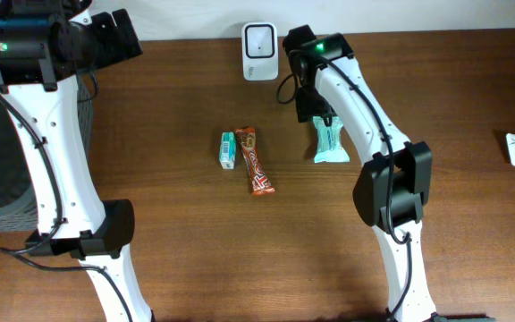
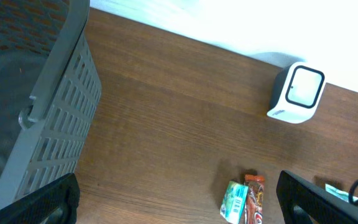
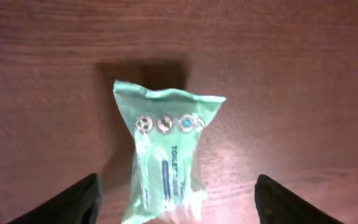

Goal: Scan the item barcode
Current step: 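Lift the green pack to the scanner face with the right gripper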

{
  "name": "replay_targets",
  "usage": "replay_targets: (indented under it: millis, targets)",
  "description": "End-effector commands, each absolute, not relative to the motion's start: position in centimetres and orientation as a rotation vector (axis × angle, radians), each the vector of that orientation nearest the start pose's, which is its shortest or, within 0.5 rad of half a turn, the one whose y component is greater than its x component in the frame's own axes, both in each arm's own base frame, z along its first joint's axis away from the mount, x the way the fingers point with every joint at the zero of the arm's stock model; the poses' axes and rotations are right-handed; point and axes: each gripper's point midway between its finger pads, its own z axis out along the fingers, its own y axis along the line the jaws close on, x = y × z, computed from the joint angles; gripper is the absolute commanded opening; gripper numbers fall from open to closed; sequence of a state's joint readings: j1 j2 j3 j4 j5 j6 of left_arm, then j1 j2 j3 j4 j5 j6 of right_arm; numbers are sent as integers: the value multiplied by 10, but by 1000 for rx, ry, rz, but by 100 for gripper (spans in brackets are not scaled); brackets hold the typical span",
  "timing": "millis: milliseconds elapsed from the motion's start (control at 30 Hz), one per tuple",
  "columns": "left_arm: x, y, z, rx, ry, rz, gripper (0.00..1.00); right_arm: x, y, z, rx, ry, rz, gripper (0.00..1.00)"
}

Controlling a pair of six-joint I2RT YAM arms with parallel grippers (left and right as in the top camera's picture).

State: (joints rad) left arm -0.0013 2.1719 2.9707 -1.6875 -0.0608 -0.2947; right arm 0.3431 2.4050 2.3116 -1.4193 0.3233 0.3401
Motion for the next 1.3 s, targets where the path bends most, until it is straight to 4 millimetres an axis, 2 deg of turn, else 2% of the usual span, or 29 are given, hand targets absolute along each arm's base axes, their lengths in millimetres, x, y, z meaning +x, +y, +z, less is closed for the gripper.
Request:
replay_targets:
  millis: [0, 100, 167, 200, 233, 267, 300, 333, 433, 467, 533, 600, 633, 700, 767, 833, 900, 933, 967, 1000, 1033, 1067, 1133, 1200, 1267]
  targets:
    - [453, 13, 357, -388, 2428, -41, 99, 459, 106, 68, 17, 2995, -447, 75]
    - [453, 14, 357, -391, 2427, -40, 99, 451, 112, 29, 24, 3054, -351, 75]
    - [453, 13, 357, -389, 2428, -41, 99, 444, 110, 13, 21, 3073, -365, 73]
    - [453, 13, 357, -389, 2428, -41, 99, 440, 109, 8, 19, 3083, -372, 64]
    - [453, 13, 357, -389, 2428, -42, 99, 440, 109, 8, 18, 3085, -373, 51]
    - [453, 13, 357, -389, 2428, -42, 99, 442, 109, 13, 20, 3076, -366, 31]
    - [453, 13, 357, -388, 2428, -41, 99, 445, 112, 21, 23, 3067, -346, 16]
    - [453, 13, 357, -389, 2428, -41, 99, 447, 115, 31, 24, 3063, -320, 12]
    - [453, 13, 357, -389, 2428, -42, 99, 462, 137, 82, 27, 3026, -137, 4]
    - [453, 13, 357, -389, 2428, -42, 99, 464, 146, 95, 26, 3015, -57, 4]
    - [453, 13, 357, -389, 2428, -42, 99, 458, 186, 133, 5, 3016, 334, 4]
    - [453, 13, 357, -389, 2428, -42, 99, 438, 225, 157, -54, 3037, 760, 4]
    - [453, 13, 357, -388, 2428, -41, 99, 428, 243, 170, -156, 3009, 990, 4]
    - [453, 13, 357, -389, 2428, -42, 99, 408, 269, 199, -324, 2893, 1403, 4]
    - [453, 13, 357, -388, 2428, -41, 99, 396, 279, 215, -389, 2830, 1578, 4]
    - [453, 13, 357, -389, 2428, -41, 99, 393, 278, 215, -376, 2847, 1586, 4]
    - [453, 13, 357, -388, 2428, -41, 99, 402, 277, 210, -406, 2826, 1516, 4]
    - [453, 13, 357, -389, 2428, -42, 99, 432, 270, 191, -421, 2804, 1245, 4]
    - [453, 13, 357, -389, 2428, -42, 99, 450, 263, 182, -353, 2812, 1086, 4]
    - [453, 13, 357, -389, 2428, -42, 99, 483, 257, 177, -258, 2752, 900, 4]
    - [453, 13, 357, -389, 2428, -42, 99, 509, 258, 183, -263, 2648, 805, 4]
    - [453, 13, 357, -388, 2428, -41, 99, 525, 257, 188, -261, 2582, 738, 4]
    - [453, 13, 357, -389, 2428, -42, 99, 572, 239, 203, -175, 2411, 465, 4]
    - [453, 13, 357, -388, 2428, -41, 99, 598, 229, 210, -107, 2301, 319, 4]
    - [453, 13, 357, -389, 2428, -42, 99, 615, 237, 202, -106, 2244, 336, 4]
